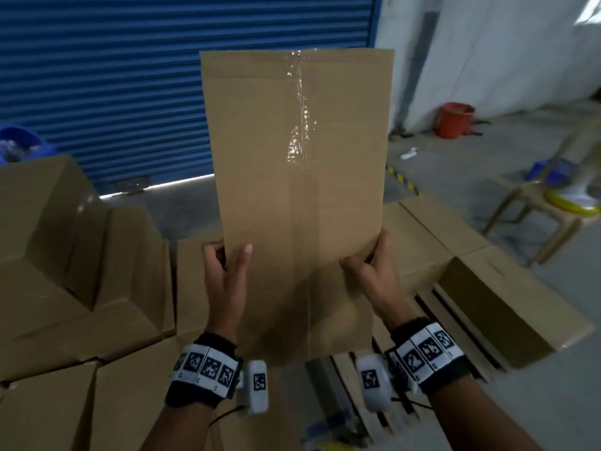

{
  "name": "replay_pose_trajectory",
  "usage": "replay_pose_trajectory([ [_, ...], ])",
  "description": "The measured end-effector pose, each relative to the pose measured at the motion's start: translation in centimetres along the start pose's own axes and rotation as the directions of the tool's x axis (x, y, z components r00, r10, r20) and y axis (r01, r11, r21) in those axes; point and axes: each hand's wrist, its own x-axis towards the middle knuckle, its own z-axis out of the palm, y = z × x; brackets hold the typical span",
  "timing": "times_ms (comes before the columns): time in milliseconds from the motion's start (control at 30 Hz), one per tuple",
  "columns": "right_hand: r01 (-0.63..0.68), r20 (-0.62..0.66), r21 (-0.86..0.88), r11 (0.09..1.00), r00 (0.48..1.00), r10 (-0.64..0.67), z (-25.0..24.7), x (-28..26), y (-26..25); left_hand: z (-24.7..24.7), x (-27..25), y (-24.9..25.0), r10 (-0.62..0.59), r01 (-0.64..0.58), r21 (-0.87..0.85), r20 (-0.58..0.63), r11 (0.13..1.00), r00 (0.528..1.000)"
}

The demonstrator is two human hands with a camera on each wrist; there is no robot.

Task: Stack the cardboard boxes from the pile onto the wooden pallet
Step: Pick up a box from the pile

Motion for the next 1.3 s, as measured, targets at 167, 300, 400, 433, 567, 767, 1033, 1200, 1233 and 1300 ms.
replay_pose_trajectory([
  [167,-0.002,-0.057,-0.013,1.000,0.998,0.001,-9.4,-4.8,1.2,6.6,-6.2,1.7,-0.021,0.025,-0.051,0.074,0.998,0.997],
  [300,-0.019,-0.120,0.001,1.000,0.993,0.019,-19.1,-9.2,2.7,13.8,-13.1,2.0,-0.050,0.067,-0.084,0.184,0.994,0.982],
  [400,-0.051,-0.176,-0.027,0.998,0.983,0.046,-27.6,-12.9,4.7,19.9,-19.7,2.3,-0.066,0.095,-0.092,0.281,0.991,0.957],
  [433,-0.061,-0.205,-0.028,0.998,0.977,0.055,-30.4,-14.3,5.3,21.9,-22.0,2.5,-0.069,0.101,-0.088,0.313,0.991,0.947],
  [567,-0.089,-0.234,-0.006,0.996,0.969,0.085,-40.7,-18.9,7.3,28.9,-29.7,3.1,-0.088,0.111,-0.040,0.374,0.993,0.923],
  [767,-0.105,-0.143,0.047,0.993,0.983,0.111,-50.7,-21.3,8.0,35.4,-35.0,4.6,-0.088,0.114,-0.039,0.417,0.993,0.905],
  [1033,-0.134,-0.071,0.111,0.985,0.987,0.143,-59.0,-17.5,11.5,44.0,-36.5,2.8,-0.090,0.123,-0.058,0.404,0.991,0.910],
  [1200,-0.167,-0.008,0.055,0.984,0.986,0.168,-64.3,-10.8,14.3,50.8,-34.8,-0.3,-0.138,0.169,-0.051,0.374,0.984,0.917],
  [1233,-0.178,0.010,0.050,0.983,0.984,0.178,-65.3,-9.2,14.9,52.2,-34.4,-1.2,-0.163,0.193,-0.048,0.363,0.980,0.917],
  [1300,-0.206,0.057,0.028,0.978,0.977,0.204,-67.1,-6.1,15.9,55.0,-33.9,-2.6,-0.227,0.257,-0.047,0.336,0.965,0.914],
])
